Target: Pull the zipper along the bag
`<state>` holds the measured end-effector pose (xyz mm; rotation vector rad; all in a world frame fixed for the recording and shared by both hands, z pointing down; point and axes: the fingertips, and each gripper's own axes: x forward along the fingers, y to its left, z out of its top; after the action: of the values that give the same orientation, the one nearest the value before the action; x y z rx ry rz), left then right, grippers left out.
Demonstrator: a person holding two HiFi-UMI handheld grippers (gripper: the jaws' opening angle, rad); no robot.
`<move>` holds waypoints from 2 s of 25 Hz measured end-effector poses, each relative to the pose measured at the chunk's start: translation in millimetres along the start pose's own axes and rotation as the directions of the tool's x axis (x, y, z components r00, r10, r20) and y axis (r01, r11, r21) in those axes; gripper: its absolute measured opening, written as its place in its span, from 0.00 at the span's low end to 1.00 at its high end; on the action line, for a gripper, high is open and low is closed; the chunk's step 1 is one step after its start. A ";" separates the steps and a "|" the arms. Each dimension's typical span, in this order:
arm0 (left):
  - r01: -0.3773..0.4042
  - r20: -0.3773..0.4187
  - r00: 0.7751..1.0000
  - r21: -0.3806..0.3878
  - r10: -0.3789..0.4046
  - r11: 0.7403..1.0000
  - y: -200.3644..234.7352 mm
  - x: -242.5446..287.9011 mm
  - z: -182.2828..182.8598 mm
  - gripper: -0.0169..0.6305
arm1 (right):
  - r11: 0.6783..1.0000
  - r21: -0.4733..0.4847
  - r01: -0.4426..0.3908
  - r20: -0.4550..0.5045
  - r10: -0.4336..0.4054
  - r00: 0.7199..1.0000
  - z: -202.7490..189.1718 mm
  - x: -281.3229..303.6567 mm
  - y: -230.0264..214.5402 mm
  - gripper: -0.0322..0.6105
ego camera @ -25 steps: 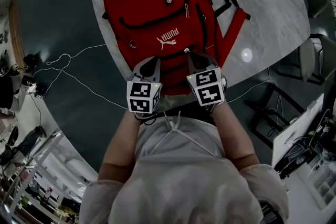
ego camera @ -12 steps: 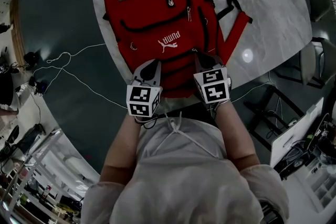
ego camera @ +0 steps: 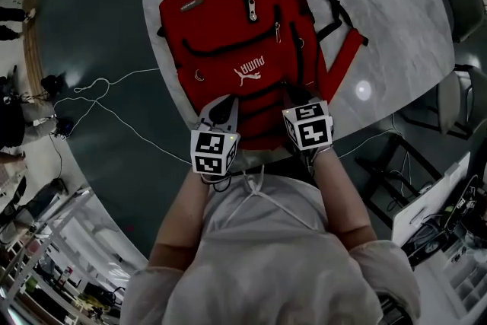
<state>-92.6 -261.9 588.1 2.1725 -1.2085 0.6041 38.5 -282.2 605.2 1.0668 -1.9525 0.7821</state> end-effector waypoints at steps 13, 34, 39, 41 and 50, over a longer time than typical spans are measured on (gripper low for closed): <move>-0.008 -0.014 1.000 0.120 0.009 0.993 -7.3 -11.8 11.5 0.06 | 0.999 -0.041 0.006 0.050 -0.004 0.999 13.7 -24.6 12.2 0.22; -0.121 0.462 0.887 0.227 0.003 0.966 -45.1 -173.5 171.1 0.06 | 0.974 -0.190 0.126 0.649 0.028 0.760 149.1 -192.9 109.7 0.10; -0.166 0.545 0.838 0.232 0.013 0.958 -44.9 -209.1 191.2 0.06 | 0.958 -0.231 0.171 0.721 0.050 0.691 165.1 -223.1 132.1 0.09; -0.183 0.565 0.825 0.229 0.022 0.956 -44.3 -216.1 196.9 0.06 | 0.961 -0.225 0.162 0.730 0.056 0.681 167.9 -227.5 133.4 0.09; -0.184 0.583 0.812 0.214 0.026 0.959 -44.0 -223.3 203.9 0.06 | 0.965 -0.209 0.159 0.736 0.049 0.675 167.4 -231.1 133.0 0.09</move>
<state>-141.6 -245.0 287.0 2.6366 -1.6454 0.1362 -49.6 -258.9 303.9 1.4059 -2.5799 -0.0017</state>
